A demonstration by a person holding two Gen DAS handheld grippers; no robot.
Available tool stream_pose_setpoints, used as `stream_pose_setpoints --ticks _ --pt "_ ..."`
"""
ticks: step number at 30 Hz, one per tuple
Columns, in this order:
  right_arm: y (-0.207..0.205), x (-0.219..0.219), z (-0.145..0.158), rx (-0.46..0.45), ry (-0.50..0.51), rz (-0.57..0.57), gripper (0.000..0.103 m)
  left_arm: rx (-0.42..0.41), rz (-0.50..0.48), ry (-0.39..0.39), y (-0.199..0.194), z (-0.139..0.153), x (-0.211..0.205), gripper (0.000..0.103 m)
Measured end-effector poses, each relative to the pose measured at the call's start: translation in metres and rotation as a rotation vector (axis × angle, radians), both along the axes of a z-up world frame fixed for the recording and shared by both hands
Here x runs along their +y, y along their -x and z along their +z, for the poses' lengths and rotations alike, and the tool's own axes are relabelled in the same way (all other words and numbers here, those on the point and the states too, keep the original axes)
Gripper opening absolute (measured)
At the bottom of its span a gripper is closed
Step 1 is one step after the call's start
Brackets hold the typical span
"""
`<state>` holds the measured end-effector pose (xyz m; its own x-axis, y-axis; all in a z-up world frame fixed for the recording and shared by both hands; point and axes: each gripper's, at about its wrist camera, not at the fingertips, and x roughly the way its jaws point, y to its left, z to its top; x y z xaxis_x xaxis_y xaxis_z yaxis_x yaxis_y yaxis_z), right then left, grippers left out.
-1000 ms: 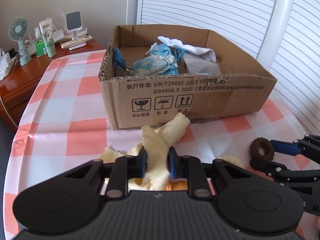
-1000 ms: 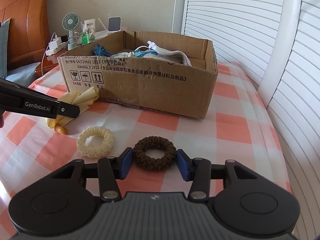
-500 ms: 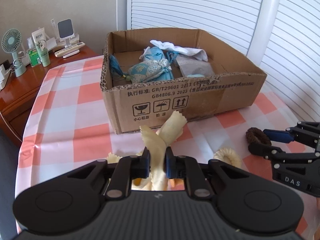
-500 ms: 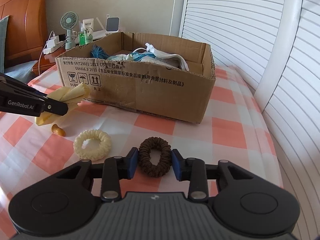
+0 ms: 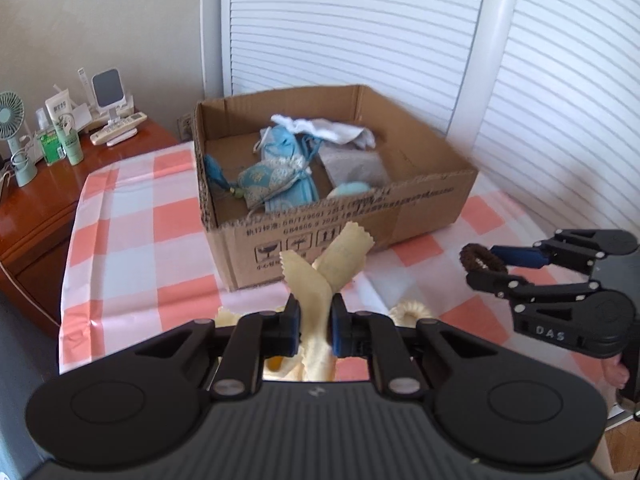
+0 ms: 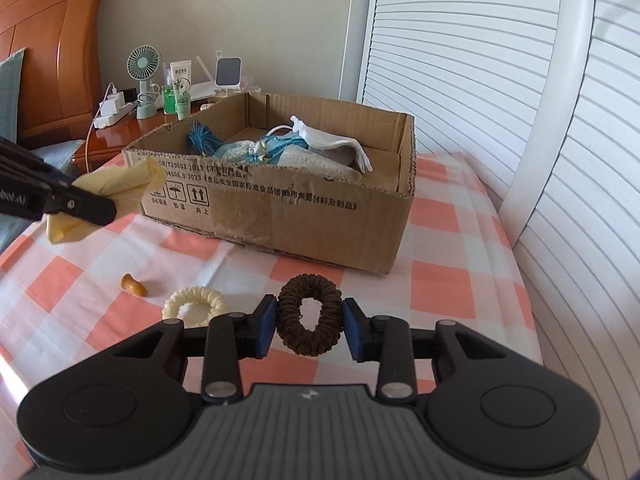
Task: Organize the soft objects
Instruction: 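Lift the yellow cloth toward the box with the left gripper while the right holds the scrunchie, then release the yellow cloth into the box with the left gripper while the right drops the brown scrunchie in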
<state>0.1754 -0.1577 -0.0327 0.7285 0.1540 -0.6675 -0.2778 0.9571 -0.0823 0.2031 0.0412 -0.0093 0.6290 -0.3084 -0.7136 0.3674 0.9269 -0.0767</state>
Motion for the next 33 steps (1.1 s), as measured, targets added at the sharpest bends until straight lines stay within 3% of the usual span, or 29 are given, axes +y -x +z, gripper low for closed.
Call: stream_pose_setpoints --ticks 7,13,22,23,24,25,27,30,33 --pt "0.002 -0.004 0.018 -0.033 -0.019 0.021 0.040 -0.076 -0.003 0.002 -0.013 0.038 -0.002 0.012" --pt "0.000 -0.003 0.034 -0.068 -0.019 0.041 0.040 -0.125 0.017 -0.010 -0.051 0.060 -0.010 0.012" --pt "-0.006 -0.003 0.046 -0.098 -0.025 0.055 0.040 -0.098 0.090 -0.059 -0.146 0.053 -0.024 0.014" --pt "-0.007 -0.004 0.047 -0.098 -0.024 0.053 0.040 -0.108 0.104 -0.073 -0.153 0.051 -0.026 0.020" --pt "-0.007 -0.004 0.047 -0.100 -0.023 0.050 0.040 -0.121 0.119 -0.093 -0.159 0.048 -0.028 0.035" --pt "-0.007 -0.005 0.048 -0.102 -0.020 0.048 0.040 -0.129 0.136 -0.112 -0.165 0.046 -0.030 0.059" --pt "-0.008 -0.006 0.049 -0.105 -0.016 0.042 0.040 -0.126 0.167 -0.121 -0.170 0.042 -0.030 0.088" --pt "-0.010 -0.009 0.051 -0.107 -0.013 0.038 0.040 -0.139 0.182 -0.107 -0.164 0.042 -0.026 0.091" --pt "-0.014 -0.010 0.052 -0.111 -0.010 0.035 0.040 -0.089 0.182 -0.088 -0.151 0.044 -0.023 0.092"
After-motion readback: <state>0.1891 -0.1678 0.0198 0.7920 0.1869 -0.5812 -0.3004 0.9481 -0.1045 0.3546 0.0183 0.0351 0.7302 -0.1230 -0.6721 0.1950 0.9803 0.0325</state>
